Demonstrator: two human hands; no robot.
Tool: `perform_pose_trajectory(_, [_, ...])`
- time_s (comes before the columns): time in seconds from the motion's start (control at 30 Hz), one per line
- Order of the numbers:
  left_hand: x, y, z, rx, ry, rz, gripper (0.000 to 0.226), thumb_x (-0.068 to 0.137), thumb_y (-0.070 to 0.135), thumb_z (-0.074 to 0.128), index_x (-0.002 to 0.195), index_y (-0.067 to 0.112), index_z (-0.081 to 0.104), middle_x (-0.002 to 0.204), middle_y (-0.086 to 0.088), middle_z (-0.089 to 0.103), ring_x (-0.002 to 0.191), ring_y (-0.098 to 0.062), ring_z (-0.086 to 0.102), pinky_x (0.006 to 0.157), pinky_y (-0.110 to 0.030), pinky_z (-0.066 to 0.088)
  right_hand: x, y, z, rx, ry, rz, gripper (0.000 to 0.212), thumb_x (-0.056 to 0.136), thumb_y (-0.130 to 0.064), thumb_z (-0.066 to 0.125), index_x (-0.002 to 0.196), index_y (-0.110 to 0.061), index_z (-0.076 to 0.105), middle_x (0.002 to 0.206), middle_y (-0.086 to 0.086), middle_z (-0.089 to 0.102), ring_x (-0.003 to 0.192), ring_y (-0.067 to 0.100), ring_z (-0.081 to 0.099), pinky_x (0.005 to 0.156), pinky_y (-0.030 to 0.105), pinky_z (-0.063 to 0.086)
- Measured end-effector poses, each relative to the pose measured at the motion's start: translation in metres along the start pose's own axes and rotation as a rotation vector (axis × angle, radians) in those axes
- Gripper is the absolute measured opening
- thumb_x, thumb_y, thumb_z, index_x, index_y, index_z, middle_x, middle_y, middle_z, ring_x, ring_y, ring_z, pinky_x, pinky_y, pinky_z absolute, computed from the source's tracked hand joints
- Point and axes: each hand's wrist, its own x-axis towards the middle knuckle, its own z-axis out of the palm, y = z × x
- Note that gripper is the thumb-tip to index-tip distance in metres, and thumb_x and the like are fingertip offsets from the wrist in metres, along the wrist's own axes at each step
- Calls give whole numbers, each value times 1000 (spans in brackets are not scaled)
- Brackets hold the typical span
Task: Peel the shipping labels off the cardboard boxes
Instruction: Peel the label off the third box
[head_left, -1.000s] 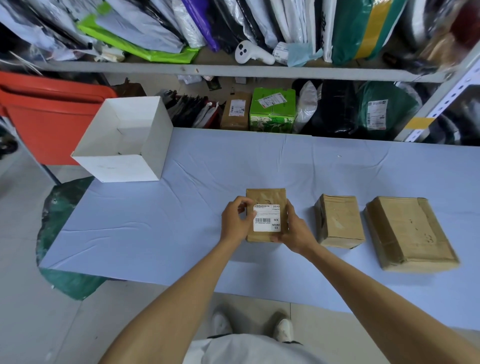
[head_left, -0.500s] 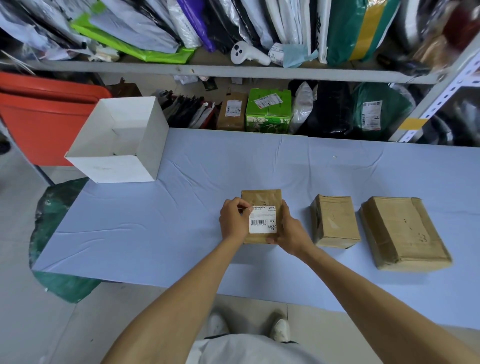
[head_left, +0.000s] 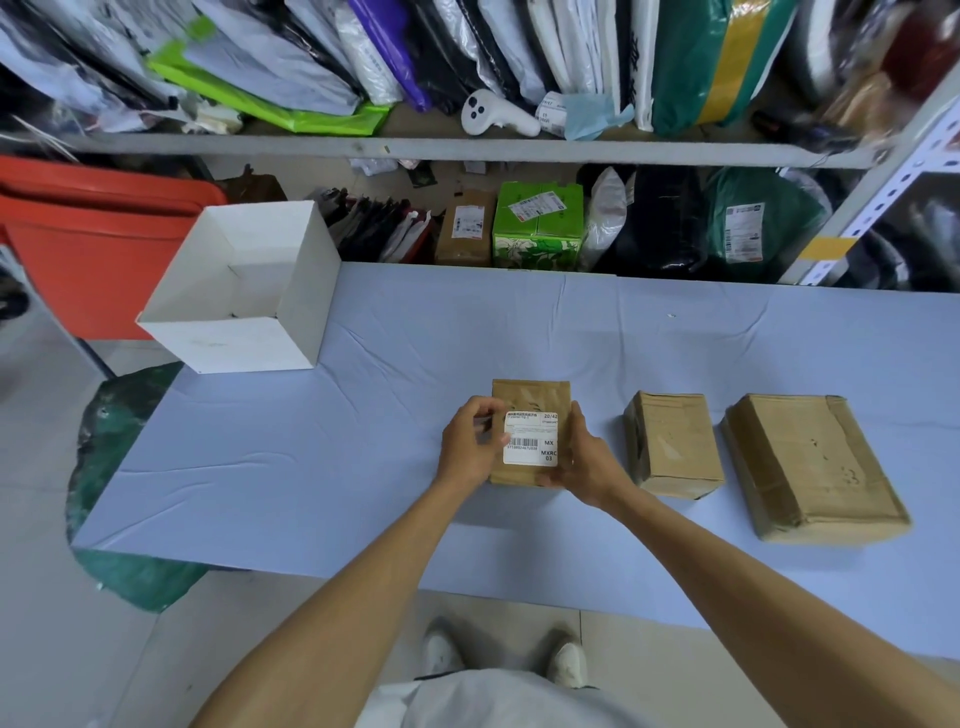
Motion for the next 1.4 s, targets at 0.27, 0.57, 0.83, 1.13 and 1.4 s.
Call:
perform_pose_trajectory(0.27, [-19,-22,-2,-100,-26,-69,60,83,-12,60,133,21,50,122,-7,61,97,-10,62,71,-16,55,-6,5,3,64,52,-102,111,81,0,71,151,-24,-12,131,5,51,105,21,57,78,18,50])
perform_pose_trajectory(0.57, [-19,-20,-2,-57,-9,-53,60,81,-8,66,130,23,52,116,-5,63,102,-16,61,80,-23,55,-5,12,1,101,35,-100,114,78,0,74,151,-31,-7,128,6,52,107,26,60,90,39,54])
perform_pose_trajectory(0.83, [-9,-3,2,16,-7,-3,53,75,-12,66,119,18,60,115,3,61,98,-7,58,72,-2,48,-7,14,5,104,75,-104,114,77,2,73,152,-29,-7,117,3,55,103,26,62,85,36,54])
perform_pose_trajectory(1.13, [-3,-2,8,112,98,-3,25,81,8,71,102,20,66,111,-3,62,93,-11,61,84,-21,50,-7,13,7,111,68,-122,111,78,3,72,152,-29,-6,125,10,54,104,30,60,87,41,55])
perform_pose_trajectory(1.4, [0,3,15,161,167,-56,14,80,20,75,90,24,66,106,1,63,89,-12,63,85,-29,52,-6,16,6,175,55,-109,113,76,7,73,152,-31,-3,127,10,53,101,25,61,72,24,56])
